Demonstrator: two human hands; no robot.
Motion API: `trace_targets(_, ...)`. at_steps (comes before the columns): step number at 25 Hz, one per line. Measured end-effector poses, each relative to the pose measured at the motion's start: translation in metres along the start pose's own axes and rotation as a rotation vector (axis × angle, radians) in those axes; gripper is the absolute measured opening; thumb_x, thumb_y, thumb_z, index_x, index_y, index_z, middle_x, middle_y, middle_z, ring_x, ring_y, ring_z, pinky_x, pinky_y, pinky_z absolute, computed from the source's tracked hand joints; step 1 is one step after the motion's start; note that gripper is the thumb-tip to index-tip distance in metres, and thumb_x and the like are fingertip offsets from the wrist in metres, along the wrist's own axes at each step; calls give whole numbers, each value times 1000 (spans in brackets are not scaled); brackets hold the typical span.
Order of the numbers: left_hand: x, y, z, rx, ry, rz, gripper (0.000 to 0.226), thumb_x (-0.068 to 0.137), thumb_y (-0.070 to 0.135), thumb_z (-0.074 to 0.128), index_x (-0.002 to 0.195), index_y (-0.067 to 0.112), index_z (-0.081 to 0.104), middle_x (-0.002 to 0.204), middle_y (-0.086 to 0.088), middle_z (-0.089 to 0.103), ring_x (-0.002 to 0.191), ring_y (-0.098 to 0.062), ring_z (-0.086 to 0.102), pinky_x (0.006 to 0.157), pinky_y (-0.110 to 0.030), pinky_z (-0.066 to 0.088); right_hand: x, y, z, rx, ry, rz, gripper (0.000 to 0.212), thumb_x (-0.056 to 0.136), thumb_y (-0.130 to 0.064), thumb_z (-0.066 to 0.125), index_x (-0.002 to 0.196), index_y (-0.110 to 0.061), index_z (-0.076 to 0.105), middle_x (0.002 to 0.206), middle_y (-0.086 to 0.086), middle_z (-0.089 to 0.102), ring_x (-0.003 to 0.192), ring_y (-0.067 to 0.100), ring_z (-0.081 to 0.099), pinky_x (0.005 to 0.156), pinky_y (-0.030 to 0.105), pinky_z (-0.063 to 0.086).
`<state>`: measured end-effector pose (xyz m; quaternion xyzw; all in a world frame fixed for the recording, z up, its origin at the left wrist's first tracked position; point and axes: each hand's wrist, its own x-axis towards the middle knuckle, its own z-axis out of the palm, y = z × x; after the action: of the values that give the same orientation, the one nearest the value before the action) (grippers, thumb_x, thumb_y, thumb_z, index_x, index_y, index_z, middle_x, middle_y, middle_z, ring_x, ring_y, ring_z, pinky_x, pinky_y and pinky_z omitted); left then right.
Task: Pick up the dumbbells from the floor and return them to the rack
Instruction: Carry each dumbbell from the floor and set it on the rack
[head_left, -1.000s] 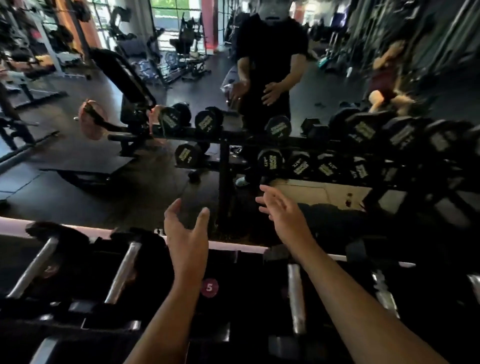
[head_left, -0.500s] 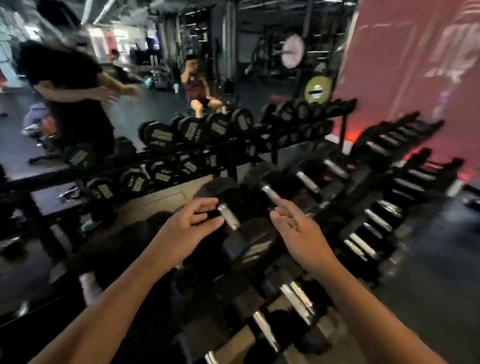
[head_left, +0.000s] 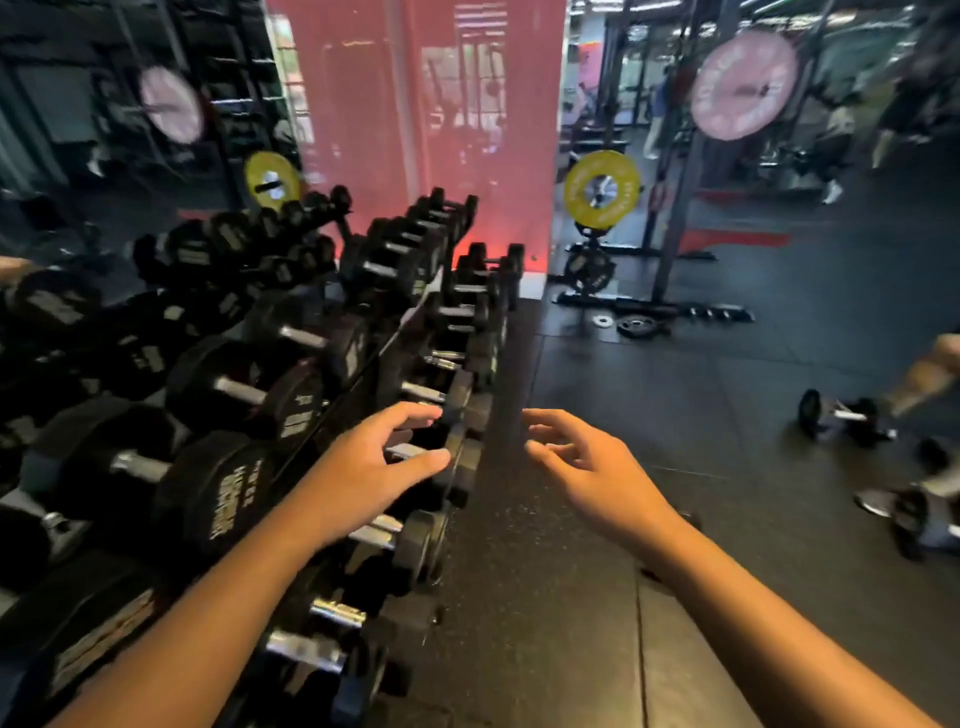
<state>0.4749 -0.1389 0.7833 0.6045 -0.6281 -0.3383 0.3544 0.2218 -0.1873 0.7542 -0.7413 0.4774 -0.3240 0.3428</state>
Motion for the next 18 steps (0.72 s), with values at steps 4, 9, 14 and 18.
trace_targets(4, 78, -1, 55, 64, -114, 71, 50, 81, 51, 72, 128, 45, 60, 133, 25, 57, 127, 5, 49, 110, -35, 40, 21, 52, -27, -43, 37, 78, 41, 100, -39, 58, 141, -36, 56, 134, -13, 64, 116, 7, 64, 101, 30, 51)
trace_targets(9, 165, -15, 128, 54, -224, 143, 47, 86, 41, 74, 130, 41, 59, 136, 16, 57, 130, -5, 49, 107, -33, 40, 45, 116, -48, 16, 204, 232, 37, 100, -31, 62, 137, -32, 61, 126, -11, 68, 109, 6, 66, 98, 31, 53)
trace_targets(14, 234, -16, 219, -51, -338, 80, 45, 86, 41, 74, 127, 49, 58, 134, 18, 55, 126, -7, 50, 94, -25, 39, 56, 196, -94, 93, 382, 446, 35, 99, -20, 65, 133, -24, 64, 121, 0, 71, 103, 10, 69, 96, 38, 53)
trace_targets(18, 285, -16, 303, -95, -365, -47, 52, 86, 42, 74, 132, 52, 51, 138, 13, 51, 125, -13, 49, 89, -27, 38, 74, 280, -150, 48, 409, 533, 35, 98, -22, 66, 132, -28, 64, 119, -3, 71, 99, 9, 68, 82, 18, 51)
